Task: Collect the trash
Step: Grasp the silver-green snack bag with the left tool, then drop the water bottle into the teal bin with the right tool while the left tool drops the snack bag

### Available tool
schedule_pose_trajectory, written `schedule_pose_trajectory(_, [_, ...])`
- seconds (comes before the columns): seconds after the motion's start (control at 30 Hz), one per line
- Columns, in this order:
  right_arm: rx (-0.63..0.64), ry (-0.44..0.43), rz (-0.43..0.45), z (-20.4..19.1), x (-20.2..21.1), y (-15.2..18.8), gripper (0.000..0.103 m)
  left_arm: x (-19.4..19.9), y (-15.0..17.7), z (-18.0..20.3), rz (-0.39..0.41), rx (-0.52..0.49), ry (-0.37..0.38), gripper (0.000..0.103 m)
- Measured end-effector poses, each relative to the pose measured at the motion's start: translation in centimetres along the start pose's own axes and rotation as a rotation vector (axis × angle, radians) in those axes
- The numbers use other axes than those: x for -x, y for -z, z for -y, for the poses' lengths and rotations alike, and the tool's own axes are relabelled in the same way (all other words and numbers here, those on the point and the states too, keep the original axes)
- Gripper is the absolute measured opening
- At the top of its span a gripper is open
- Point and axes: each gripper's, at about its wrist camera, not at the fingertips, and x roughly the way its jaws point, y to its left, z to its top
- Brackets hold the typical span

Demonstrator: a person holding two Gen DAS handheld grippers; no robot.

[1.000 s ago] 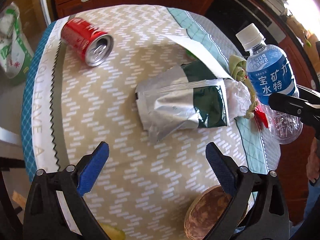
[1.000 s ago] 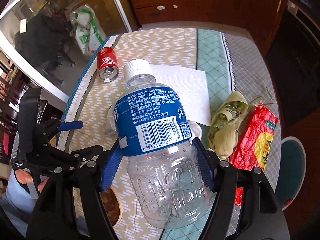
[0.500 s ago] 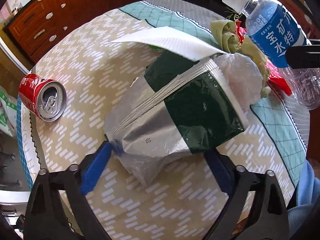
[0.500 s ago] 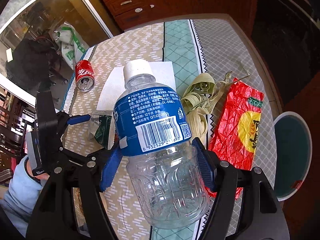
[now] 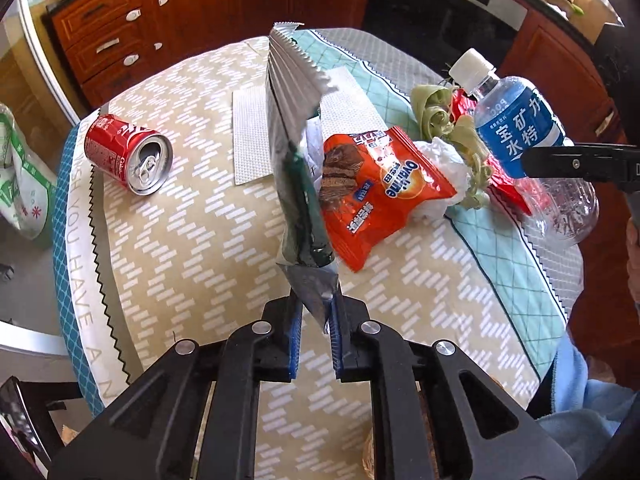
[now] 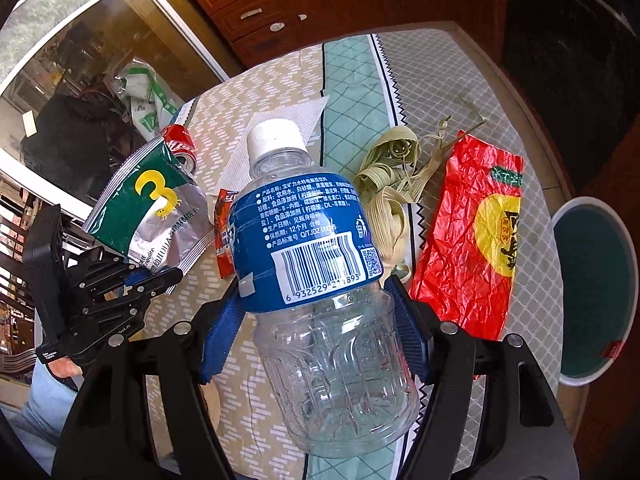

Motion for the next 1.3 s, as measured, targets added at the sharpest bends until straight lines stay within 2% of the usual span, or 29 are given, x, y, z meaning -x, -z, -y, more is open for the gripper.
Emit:
schedule_pose_trajectory(0.17, [-0.021, -0.016, 0.022, 0.8, 1.2, 0.9, 0.067, 1.2, -0.2, 0.7, 0.014, 0.042, 0.000, 0.011])
schedule_pose_trajectory(0.33, [-0.046, -0.046, 0.065, 1.9, 3.2, 1.5, 0.067, 5.4, 0.4, 2.8, 0.075, 0.043, -0.044, 0.011])
schedule_pose_trajectory(0.43, [-0.053, -0.063, 0.090, 2.6, 4.3, 1.9, 0.067, 7.3, 0.3, 3.2, 0.102, 0.070, -0.039, 0.011])
schedule_pose_trajectory(0.57, [-0.074, -0.068, 0.131, 4.2, 5.9, 2.2, 0.067, 8.7, -0.6, 5.9, 0.121, 0.017, -0.022, 0.011])
schedule_pose_trajectory(0.67, [-0.122, -0.062, 0.176, 6.5, 7.5, 2.4, 0.067, 8.9, -2.0, 9.0, 0.133, -0.037, 0.018, 0.011])
schedule_pose_trajectory(0.87, [-0.254, 0.008, 0.271, 13.5, 11.6, 4.1, 0.067, 7.0, -5.5, 16.7, 0.119, -0.176, 0.103, 0.011])
schedule_pose_trajectory(1.07, [-0.392, 0.131, 0.337, 21.2, 14.6, 6.6, 0.067, 3.2, -8.4, 23.9, 0.047, -0.273, 0.172, 0.011])
schedule_pose_trajectory(1.2, [-0.466, 0.155, 0.345, 25.5, 14.4, 7.5, 0.067, 0.6, -9.9, 27.4, -0.009, -0.302, 0.200, 0.011])
schedule_pose_trajectory(1.3, [-0.497, 0.145, 0.319, 27.8, 12.7, 7.5, 0.067, -1.3, -10.7, 29.4, -0.042, -0.327, 0.205, 0.011])
